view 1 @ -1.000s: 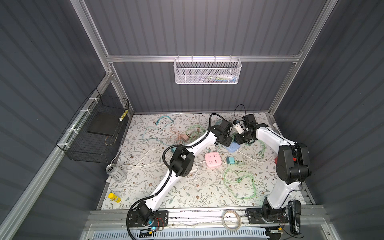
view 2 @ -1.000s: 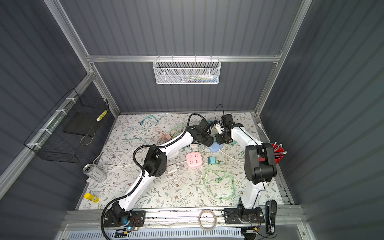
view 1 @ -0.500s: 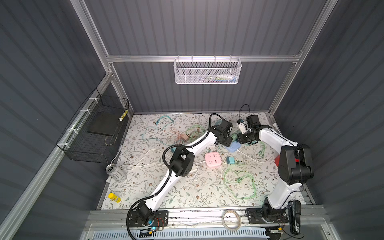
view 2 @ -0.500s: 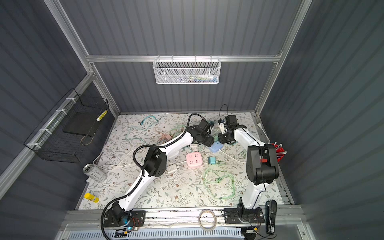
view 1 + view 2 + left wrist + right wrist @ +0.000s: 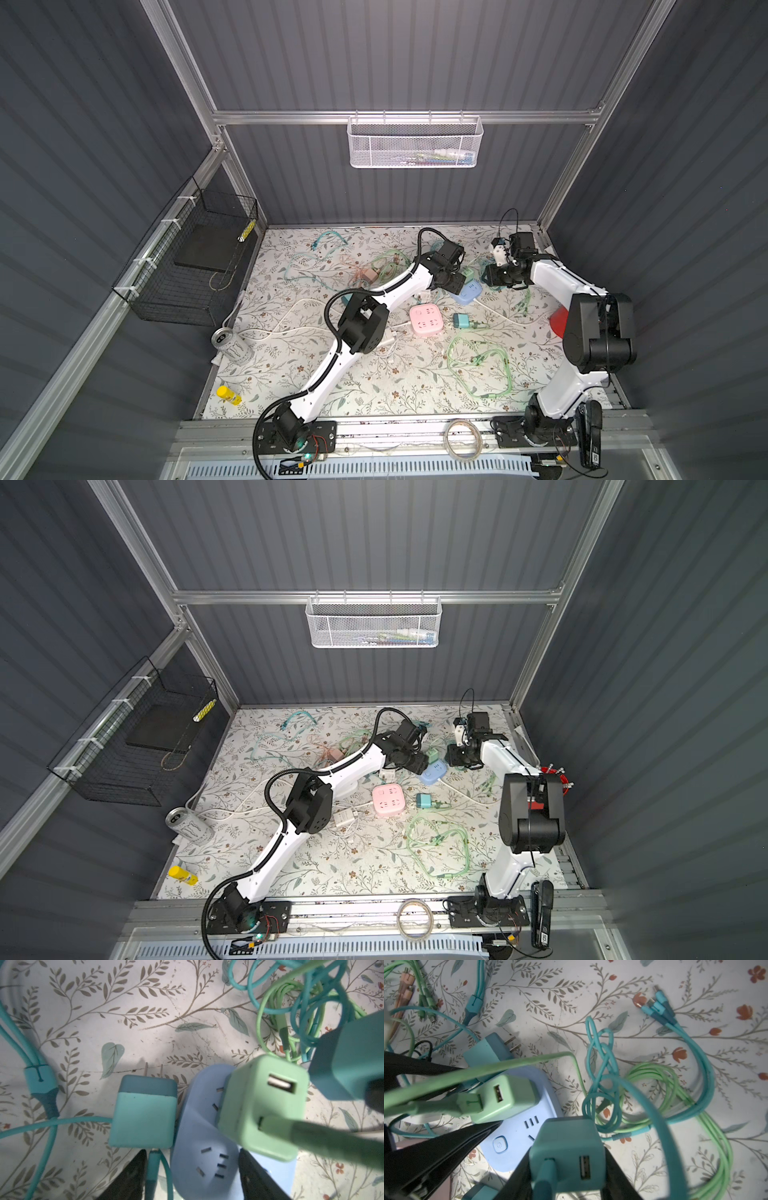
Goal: Pull the plug off the socket
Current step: 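Hold the light green charger with the left gripper and the blue hub with the right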
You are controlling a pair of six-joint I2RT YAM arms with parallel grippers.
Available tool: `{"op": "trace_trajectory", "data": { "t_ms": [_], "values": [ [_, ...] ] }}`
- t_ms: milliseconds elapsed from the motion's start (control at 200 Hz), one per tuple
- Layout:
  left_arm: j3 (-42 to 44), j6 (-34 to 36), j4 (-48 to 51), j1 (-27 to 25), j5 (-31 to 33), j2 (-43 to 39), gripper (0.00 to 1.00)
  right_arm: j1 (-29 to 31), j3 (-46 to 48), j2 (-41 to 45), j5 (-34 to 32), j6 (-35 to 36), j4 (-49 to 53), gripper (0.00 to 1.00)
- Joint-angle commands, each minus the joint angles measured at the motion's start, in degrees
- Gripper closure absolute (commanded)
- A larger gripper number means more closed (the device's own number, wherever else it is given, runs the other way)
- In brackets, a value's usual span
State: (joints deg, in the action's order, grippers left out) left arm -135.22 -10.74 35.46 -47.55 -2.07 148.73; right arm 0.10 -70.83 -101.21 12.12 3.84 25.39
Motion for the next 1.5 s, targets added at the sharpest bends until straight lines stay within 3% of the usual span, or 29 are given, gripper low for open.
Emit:
{"op": "trace_trajectory", "data": {
  "t_ms": [0,876,1496],
  "values": [
    [2.57,0.28,5.76,-0.57,0.75,0.6,0.3,-0.89,0.67,1.49,1.24,-2.67,1.57,0.75],
    [3.22,0.88,5.14,-0.18,0.49,0.76,0.3,-2.65,4.79,1.66,-5.79,-5.06,7.99,0.7],
    [2.8,1.12,5.05,0.17,-0.01,0.95,0.29,-2.56,-1.86,-4.67,-6.99,-4.83,13.4,0.61]
  ]
}}
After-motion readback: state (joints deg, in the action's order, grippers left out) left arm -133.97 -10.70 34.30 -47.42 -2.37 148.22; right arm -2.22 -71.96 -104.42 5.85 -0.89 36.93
